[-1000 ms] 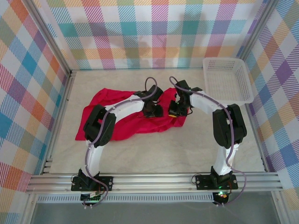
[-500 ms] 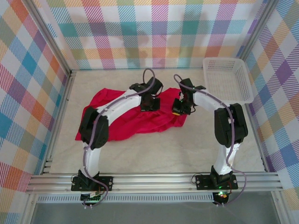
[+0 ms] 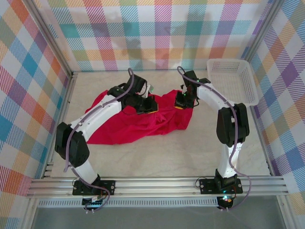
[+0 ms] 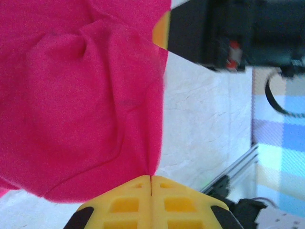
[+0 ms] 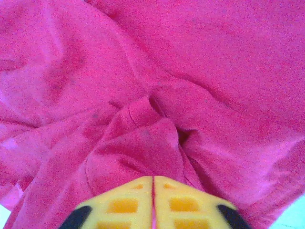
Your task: Fold the inside-out t-shirt
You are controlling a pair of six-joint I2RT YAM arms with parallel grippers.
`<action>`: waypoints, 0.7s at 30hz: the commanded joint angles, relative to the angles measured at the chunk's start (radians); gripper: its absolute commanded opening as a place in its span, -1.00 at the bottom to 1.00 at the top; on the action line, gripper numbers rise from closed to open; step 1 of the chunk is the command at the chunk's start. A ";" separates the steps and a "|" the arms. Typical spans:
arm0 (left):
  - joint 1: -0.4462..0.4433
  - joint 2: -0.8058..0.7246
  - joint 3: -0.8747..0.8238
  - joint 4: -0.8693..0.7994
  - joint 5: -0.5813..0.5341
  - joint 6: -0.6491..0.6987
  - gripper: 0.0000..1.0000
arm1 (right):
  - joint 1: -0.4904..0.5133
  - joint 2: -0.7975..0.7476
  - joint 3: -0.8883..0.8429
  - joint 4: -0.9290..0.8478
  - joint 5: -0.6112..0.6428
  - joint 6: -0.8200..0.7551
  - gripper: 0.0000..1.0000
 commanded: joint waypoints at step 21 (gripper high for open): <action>0.139 0.210 0.037 0.147 0.178 -0.175 -1.00 | 0.243 -0.048 -0.180 0.378 0.081 0.141 -0.52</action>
